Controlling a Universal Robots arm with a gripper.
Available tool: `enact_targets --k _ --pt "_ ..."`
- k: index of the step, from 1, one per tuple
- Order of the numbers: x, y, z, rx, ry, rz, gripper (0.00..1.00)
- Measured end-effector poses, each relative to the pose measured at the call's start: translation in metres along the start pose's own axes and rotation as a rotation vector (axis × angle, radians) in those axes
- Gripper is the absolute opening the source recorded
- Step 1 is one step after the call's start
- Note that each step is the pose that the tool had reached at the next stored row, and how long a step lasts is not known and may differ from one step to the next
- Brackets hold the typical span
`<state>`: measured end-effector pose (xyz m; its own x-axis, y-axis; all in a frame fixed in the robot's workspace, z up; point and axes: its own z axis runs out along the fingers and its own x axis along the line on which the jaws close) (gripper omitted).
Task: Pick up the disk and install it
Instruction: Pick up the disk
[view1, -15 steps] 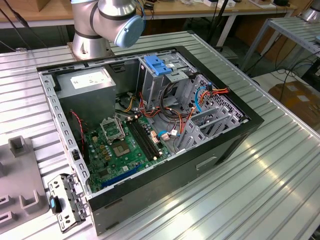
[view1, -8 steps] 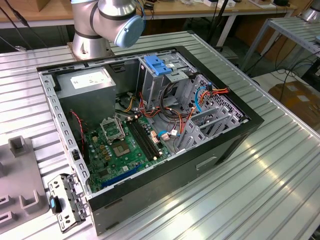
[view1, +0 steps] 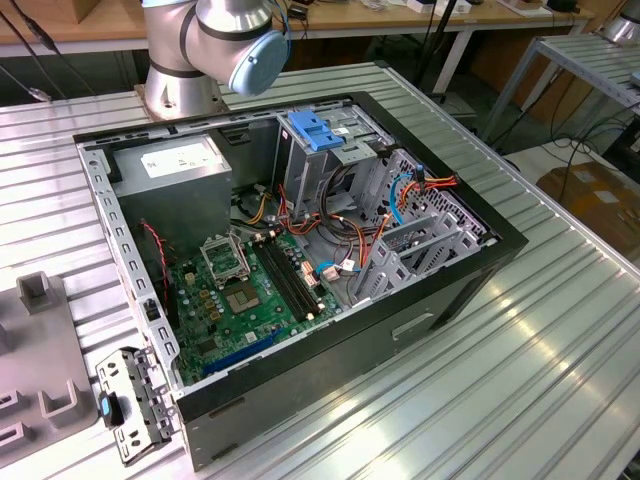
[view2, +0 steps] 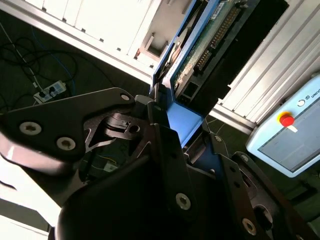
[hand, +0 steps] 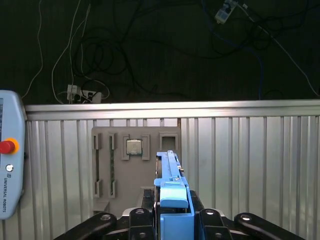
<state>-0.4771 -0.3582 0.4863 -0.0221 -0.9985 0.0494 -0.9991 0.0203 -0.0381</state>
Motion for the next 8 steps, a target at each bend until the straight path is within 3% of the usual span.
enact_targets --k 8 --pt "-0.0001 -0.0046 0.0001 0.0 0.0 -0.001 0.37"
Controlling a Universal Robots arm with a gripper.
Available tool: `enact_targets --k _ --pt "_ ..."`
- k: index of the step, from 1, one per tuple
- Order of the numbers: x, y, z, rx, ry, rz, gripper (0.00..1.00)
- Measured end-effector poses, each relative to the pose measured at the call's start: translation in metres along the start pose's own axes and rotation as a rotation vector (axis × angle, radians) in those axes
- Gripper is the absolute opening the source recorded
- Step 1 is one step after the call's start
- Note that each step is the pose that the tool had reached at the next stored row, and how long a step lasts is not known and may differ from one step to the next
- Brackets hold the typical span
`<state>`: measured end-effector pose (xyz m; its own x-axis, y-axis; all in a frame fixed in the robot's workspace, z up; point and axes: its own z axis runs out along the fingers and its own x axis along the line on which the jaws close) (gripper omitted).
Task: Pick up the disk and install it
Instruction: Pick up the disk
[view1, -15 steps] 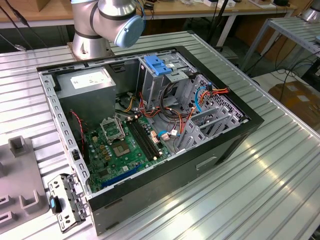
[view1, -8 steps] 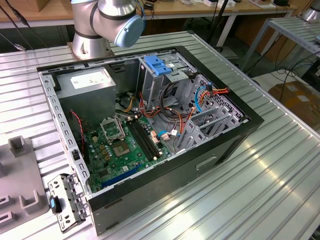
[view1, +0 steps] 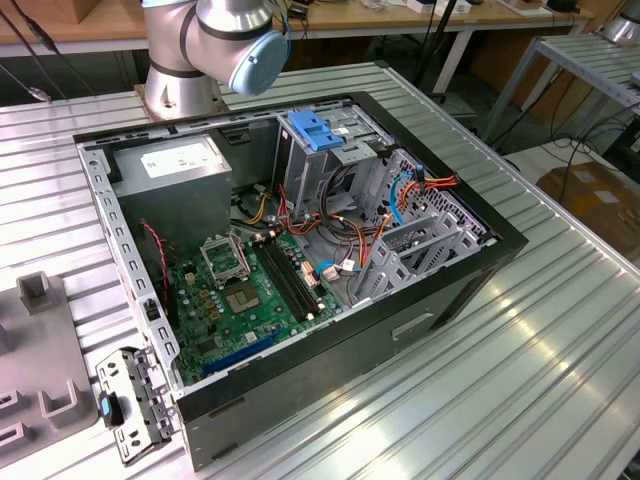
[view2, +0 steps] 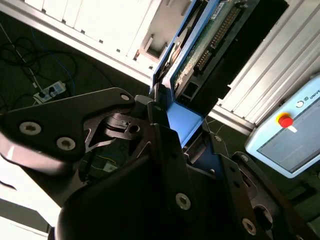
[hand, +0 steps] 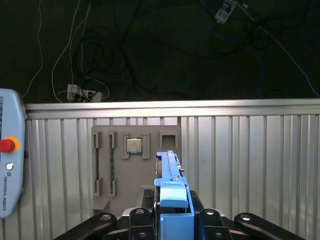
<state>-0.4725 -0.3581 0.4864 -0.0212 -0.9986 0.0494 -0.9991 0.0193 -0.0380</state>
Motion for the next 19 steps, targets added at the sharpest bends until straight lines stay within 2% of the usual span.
enact_targets --k 5,7,10,19 --pt "-0.0001 -0.004 0.0002 0.0 0.0 -0.001 0.37" --pt "-0.0001 -0.0094 0.0004 0.0001 -0.0001 -0.001 0.37" --pt "-0.0003 -0.014 0.0006 0.0002 0.0 -0.001 0.37" --pt "-0.0005 -0.0241 0.001 0.0001 -0.0001 -0.001 0.37"
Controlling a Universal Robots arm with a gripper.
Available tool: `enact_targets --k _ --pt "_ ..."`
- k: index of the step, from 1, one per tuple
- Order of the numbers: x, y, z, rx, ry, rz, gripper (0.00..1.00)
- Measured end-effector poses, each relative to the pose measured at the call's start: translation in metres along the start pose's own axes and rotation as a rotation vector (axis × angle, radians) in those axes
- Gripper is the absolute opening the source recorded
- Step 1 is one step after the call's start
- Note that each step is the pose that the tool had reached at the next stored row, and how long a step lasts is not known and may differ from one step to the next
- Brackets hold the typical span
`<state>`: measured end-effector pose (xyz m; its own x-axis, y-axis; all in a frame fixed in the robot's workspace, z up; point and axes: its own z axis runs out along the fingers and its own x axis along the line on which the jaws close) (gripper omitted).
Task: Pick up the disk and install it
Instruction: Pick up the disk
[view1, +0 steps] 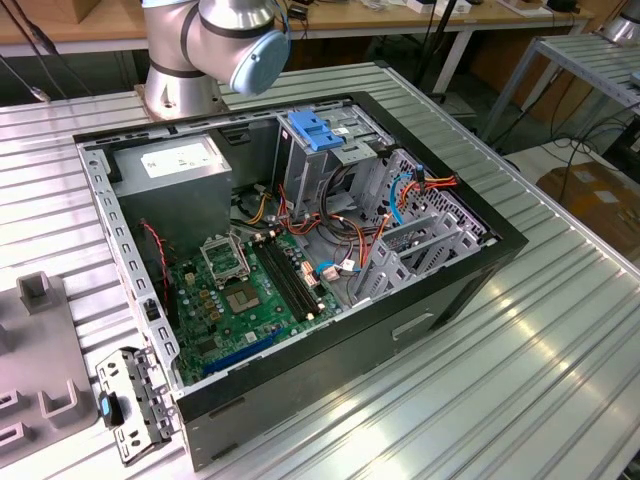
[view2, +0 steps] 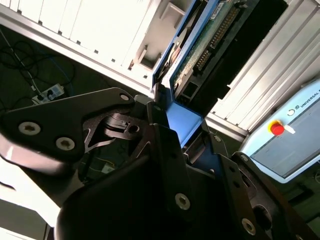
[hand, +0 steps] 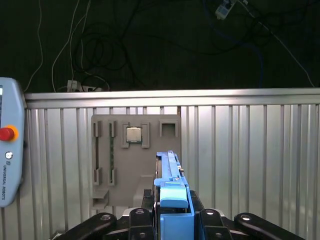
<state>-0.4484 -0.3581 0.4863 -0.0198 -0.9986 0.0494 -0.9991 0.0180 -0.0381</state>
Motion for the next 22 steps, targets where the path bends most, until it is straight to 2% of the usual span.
enact_targets --k 8,12,17,22 --pt "-0.0002 -0.009 0.0003 0.0 0.0 0.0 0.37" --pt "-0.0003 -0.016 0.0006 0.0 0.0 0.0 0.37" --pt "-0.0003 -0.0164 0.0003 -0.0001 0.0 0.0 0.37" --pt "0.0 -0.0167 -0.0057 -0.0007 -0.0003 0.0 0.37"
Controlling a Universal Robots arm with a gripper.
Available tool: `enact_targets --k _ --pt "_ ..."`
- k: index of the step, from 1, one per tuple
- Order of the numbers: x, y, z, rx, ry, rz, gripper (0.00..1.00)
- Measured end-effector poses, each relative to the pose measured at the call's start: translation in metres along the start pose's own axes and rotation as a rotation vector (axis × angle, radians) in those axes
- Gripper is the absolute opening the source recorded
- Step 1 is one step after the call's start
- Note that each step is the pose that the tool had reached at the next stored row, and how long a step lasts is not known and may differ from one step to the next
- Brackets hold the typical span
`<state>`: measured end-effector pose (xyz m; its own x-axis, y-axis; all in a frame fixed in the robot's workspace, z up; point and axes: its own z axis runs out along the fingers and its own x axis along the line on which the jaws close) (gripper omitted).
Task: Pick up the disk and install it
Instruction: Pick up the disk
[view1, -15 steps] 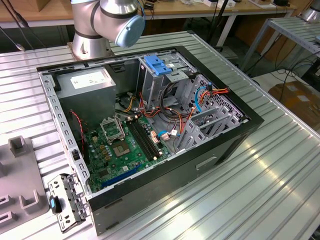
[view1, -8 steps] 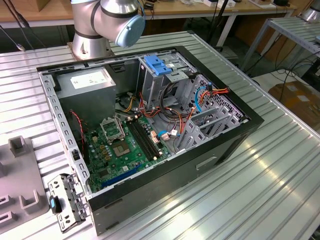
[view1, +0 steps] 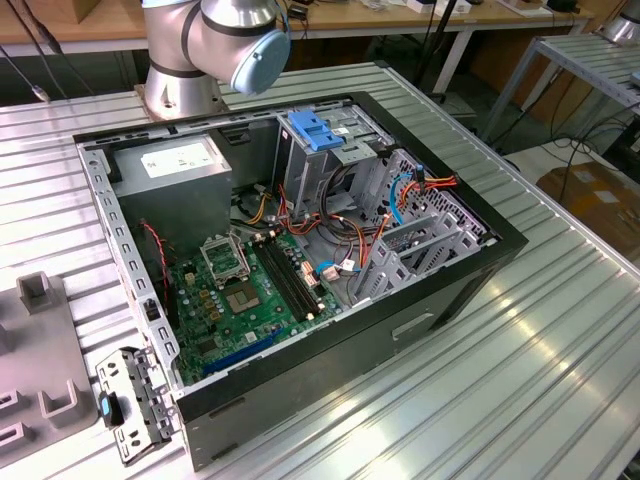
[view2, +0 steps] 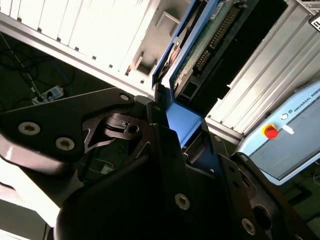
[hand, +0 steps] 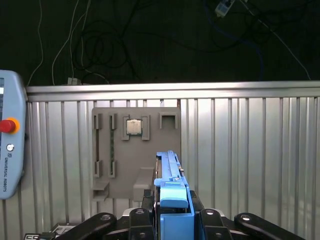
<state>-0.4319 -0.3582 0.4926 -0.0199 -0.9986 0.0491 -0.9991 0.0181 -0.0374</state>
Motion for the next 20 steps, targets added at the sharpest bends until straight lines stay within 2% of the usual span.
enact_targets --k 6,16,20 --pt "0.0003 -0.0002 -0.0054 -0.0005 -0.0001 0.0 0.37" --pt "0.0003 -0.0002 -0.0055 -0.0004 -0.0002 0.0 0.37" --pt "0.0002 -0.0038 -0.0054 -0.0004 -0.0002 0.0 0.37"
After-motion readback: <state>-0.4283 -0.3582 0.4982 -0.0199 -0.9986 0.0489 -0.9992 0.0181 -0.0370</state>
